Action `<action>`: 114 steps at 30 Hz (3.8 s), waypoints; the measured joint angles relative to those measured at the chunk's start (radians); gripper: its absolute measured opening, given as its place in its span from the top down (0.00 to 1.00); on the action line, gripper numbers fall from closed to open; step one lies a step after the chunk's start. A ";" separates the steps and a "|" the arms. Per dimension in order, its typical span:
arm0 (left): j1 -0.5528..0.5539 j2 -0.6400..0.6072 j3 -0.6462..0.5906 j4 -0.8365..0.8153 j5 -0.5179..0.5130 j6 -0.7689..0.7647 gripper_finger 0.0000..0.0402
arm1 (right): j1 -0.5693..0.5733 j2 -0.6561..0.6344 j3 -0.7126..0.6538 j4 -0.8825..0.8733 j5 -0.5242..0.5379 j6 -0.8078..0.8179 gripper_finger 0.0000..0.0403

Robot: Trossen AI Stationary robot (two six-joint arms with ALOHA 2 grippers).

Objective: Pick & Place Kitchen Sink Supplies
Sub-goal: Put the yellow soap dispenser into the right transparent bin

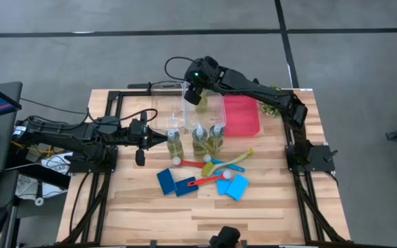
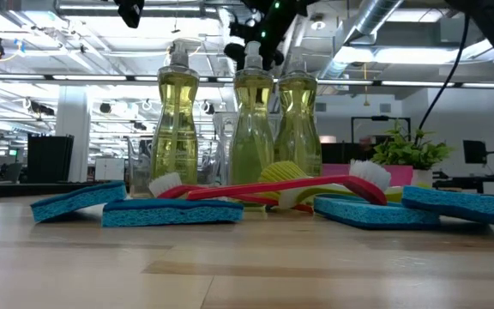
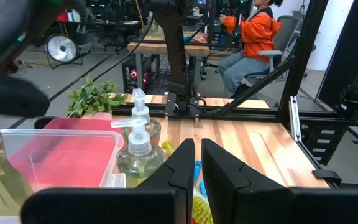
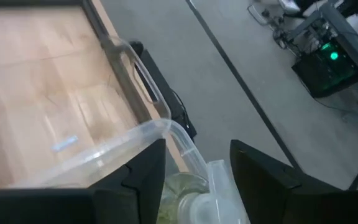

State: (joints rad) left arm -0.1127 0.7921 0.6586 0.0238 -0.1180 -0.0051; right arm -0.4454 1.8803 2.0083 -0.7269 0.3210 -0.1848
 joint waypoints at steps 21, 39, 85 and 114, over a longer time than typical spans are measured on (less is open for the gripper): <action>0.000 0.000 0.000 0.000 0.000 0.000 0.93 | 0.032 -0.485 -0.229 -0.151 0.001 0.151 0.61; 0.000 0.000 0.000 0.003 0.000 0.000 0.93 | 0.350 -1.098 -1.235 0.475 0.083 0.336 0.62; 0.000 0.000 0.000 0.007 0.000 0.000 0.93 | 0.475 -0.832 -1.359 0.940 0.080 0.254 0.47; 0.000 0.000 0.000 0.008 0.000 0.000 0.93 | 0.462 -0.786 -1.359 1.014 0.081 0.261 0.71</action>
State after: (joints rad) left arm -0.1123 0.7921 0.6587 0.0318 -0.1181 -0.0051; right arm 0.0166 1.0948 0.6495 0.2872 0.4023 0.0765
